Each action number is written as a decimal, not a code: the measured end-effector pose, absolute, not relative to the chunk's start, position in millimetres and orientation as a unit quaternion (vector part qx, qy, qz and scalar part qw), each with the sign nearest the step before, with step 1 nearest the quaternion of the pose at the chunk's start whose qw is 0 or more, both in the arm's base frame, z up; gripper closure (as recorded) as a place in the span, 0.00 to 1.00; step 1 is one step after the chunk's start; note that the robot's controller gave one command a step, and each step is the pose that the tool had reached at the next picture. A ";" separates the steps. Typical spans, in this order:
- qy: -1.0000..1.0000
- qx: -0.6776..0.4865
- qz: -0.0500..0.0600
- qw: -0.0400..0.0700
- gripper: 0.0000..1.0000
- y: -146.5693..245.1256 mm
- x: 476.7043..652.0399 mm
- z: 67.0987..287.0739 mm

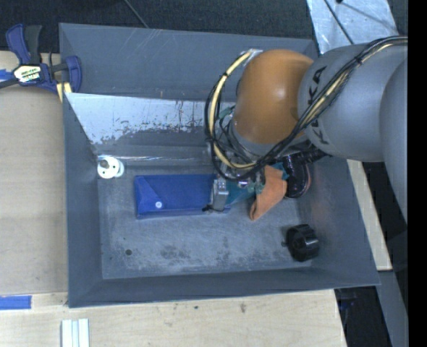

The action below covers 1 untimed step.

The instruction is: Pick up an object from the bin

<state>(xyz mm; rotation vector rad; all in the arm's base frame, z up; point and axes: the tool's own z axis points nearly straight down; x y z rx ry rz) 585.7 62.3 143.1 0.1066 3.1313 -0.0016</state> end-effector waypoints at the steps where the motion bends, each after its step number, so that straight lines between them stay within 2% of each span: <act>1: 1.000 0.009 0.000 0.002 0.00 114.9 617.0 134.7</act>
Offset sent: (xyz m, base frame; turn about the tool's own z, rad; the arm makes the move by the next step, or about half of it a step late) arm 0.0280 0.0590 -0.0139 -0.0313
